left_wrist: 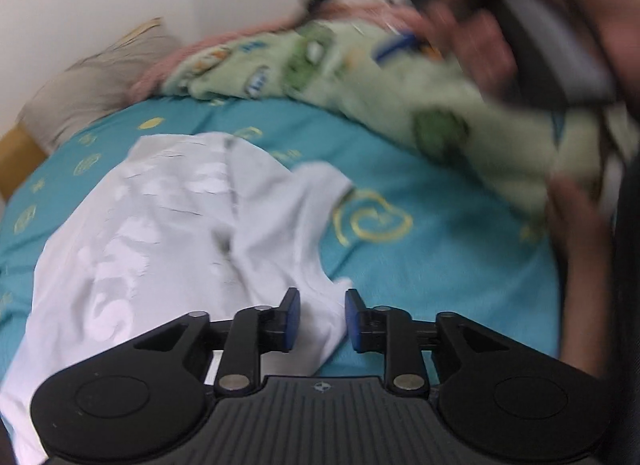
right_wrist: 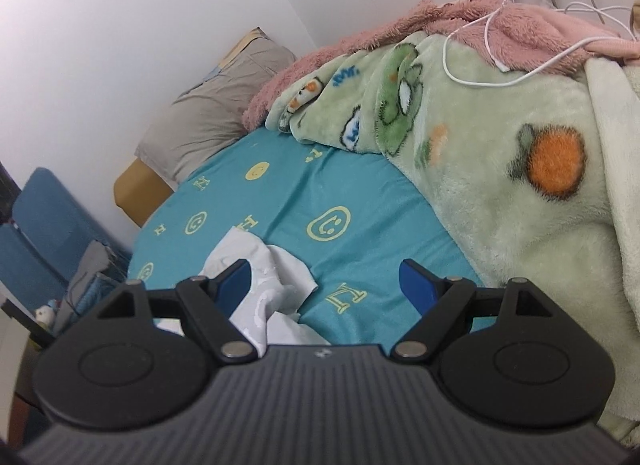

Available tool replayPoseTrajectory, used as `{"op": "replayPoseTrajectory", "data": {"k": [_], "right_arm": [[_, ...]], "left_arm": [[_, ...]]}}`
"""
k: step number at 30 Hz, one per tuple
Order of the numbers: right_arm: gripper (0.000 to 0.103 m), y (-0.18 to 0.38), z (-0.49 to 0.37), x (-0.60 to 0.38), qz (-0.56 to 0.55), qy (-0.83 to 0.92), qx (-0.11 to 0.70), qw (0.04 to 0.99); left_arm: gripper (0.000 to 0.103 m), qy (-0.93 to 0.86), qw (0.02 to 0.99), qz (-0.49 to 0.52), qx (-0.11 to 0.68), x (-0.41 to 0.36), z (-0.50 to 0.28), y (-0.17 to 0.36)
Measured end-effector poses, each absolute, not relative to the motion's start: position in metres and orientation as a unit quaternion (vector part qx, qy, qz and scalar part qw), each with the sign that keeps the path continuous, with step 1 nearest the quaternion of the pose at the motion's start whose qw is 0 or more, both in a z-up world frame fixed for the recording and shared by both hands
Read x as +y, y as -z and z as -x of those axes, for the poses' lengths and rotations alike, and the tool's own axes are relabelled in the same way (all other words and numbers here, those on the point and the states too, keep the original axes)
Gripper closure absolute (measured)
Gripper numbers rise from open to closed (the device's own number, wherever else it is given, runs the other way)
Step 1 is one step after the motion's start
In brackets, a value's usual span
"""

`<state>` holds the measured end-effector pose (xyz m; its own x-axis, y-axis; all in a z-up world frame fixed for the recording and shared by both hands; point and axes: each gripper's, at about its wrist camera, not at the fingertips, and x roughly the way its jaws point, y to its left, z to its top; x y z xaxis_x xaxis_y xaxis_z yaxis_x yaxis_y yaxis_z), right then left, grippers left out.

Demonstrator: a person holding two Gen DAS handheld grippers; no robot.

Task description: Fold clothes

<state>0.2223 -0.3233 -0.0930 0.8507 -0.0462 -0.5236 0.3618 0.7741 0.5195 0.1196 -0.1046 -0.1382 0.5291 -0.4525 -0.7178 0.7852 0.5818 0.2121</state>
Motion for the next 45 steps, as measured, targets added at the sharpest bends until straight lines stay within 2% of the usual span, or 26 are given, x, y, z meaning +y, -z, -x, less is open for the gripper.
{"op": "replayPoseTrajectory", "data": {"k": [2,5,7,8,9,11,17,23,31,34,42,45], "right_arm": [[0.02,0.093,-0.222,-0.326,-0.319,0.108,0.251,0.907],[0.02,0.096,-0.224,-0.328,-0.323,0.098,0.263,0.904],[0.02,0.1,-0.227,-0.327,-0.325,0.089,0.275,0.901],[0.02,0.103,-0.228,-0.326,-0.326,0.084,0.281,0.899],[0.02,0.105,-0.23,-0.324,-0.326,0.079,0.288,0.897],[0.02,0.109,-0.233,-0.322,-0.327,0.069,0.301,0.893],[0.019,0.118,-0.242,-0.297,-0.318,-0.008,0.332,0.888],[0.02,0.131,-0.255,-0.261,-0.264,-0.049,0.363,0.892],[0.021,0.154,-0.273,-0.213,-0.17,-0.069,0.404,0.896],[0.021,0.164,-0.28,-0.216,-0.169,-0.028,0.401,0.9],[0.021,0.155,-0.264,-0.277,-0.278,0.097,0.296,0.909],[0.021,0.147,-0.26,-0.281,-0.267,0.106,0.275,0.917]], "left_arm": [[0.054,0.368,0.825,-0.305,0.3,-0.114,-0.114,0.148],[0.051,0.358,0.815,-0.366,0.273,-0.126,-0.111,0.163],[0.061,0.342,0.822,-0.379,0.254,-0.127,-0.113,0.165],[0.081,0.331,0.827,-0.378,0.254,-0.126,-0.117,0.163],[0.094,0.323,0.836,-0.364,0.254,-0.124,-0.122,0.157],[0.096,0.308,0.857,-0.325,0.256,-0.117,-0.134,0.143],[0.096,0.263,0.927,-0.094,0.25,-0.061,-0.183,0.077],[0.096,0.236,0.931,0.04,0.276,-0.016,-0.219,0.066],[0.096,0.23,0.932,0.064,0.274,-0.004,-0.217,0.063],[0.096,0.229,0.933,0.068,0.271,-0.002,-0.211,0.064],[0.096,0.245,0.931,0.076,0.26,-0.004,-0.206,0.064],[0.096,0.258,0.932,0.074,0.244,-0.008,-0.199,0.06]]}}
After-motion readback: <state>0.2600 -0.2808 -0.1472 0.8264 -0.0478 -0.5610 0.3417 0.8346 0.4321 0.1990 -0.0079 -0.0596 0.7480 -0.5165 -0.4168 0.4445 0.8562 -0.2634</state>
